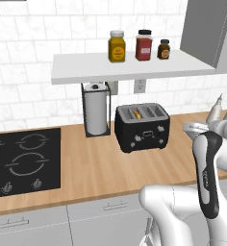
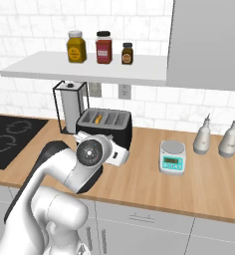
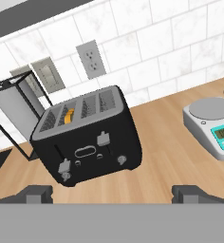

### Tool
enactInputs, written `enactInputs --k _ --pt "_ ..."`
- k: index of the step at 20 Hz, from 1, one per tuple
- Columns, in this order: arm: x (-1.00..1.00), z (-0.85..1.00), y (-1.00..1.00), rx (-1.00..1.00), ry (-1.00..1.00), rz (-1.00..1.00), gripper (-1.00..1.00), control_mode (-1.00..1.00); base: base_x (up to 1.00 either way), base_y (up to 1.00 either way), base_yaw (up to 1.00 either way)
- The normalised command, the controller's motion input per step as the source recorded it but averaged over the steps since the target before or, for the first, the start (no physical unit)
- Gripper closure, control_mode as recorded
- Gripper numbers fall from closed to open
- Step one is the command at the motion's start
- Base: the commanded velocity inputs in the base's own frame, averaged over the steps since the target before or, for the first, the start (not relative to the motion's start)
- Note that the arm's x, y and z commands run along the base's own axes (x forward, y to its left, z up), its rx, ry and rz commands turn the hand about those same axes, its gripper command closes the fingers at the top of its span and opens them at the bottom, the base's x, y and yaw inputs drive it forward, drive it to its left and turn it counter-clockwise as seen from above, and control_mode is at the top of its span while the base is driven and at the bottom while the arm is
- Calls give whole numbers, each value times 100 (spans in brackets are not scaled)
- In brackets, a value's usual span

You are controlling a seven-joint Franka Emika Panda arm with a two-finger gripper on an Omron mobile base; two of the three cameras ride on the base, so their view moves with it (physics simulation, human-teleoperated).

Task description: Start the toaster. Once the lever pops up, take the bread to the plate on the dining counter.

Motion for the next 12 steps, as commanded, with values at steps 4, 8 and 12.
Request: enactInputs --k 4,8,12 --pt "0 0 0 0 0 0 -100 -100 0 0 0" --pt "0 0 0 0 0 0 -100 -100 0 0 0" --pt "0 0 0 0 0 0 -100 -100 0 0 0"
